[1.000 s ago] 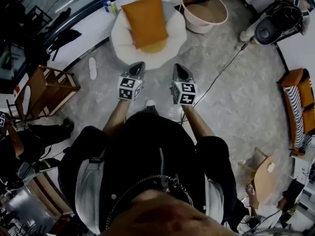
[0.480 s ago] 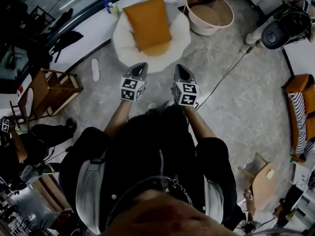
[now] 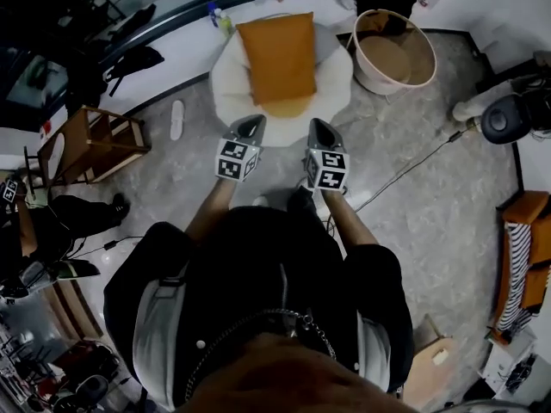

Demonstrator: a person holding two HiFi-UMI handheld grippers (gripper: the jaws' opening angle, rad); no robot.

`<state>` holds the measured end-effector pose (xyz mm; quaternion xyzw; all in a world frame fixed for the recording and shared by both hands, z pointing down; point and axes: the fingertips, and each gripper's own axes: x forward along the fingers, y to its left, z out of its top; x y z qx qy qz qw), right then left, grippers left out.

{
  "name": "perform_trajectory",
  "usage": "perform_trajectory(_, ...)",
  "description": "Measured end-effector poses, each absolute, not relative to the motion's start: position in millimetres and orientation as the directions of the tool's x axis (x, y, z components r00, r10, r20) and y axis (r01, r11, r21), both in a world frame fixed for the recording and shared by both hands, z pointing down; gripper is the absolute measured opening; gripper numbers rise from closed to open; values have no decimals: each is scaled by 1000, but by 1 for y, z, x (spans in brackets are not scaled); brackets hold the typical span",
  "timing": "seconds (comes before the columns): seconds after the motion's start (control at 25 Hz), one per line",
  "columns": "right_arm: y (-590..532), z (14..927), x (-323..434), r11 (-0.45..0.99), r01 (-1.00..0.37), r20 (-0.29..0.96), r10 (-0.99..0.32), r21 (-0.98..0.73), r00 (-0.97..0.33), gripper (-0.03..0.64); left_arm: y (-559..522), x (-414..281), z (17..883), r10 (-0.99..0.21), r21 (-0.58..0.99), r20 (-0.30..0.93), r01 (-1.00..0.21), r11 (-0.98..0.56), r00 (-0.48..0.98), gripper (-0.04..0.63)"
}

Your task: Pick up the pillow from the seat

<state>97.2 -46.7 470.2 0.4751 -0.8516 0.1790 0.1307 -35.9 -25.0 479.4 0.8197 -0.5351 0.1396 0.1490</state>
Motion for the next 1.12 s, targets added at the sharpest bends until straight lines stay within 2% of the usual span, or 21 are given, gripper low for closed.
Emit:
perform_trajectory(0.52, -152, 471, 118, 623, -758, 400, -656, -191, -640, 2, -100, -13, 471, -896, 94, 380, -973, -210, 230, 9)
perform_trajectory(0.8, -194, 479, 84, 651, -729, 406, -620, -211, -671, 2, -131, -34, 484, -901, 123, 389, -980, -156, 193, 9)
perform_trajectory(1.12, -284, 470, 45, 658, -732, 415, -625, -176, -662, 2, -219, -76, 479, -918, 146, 348, -978, -149, 192, 9)
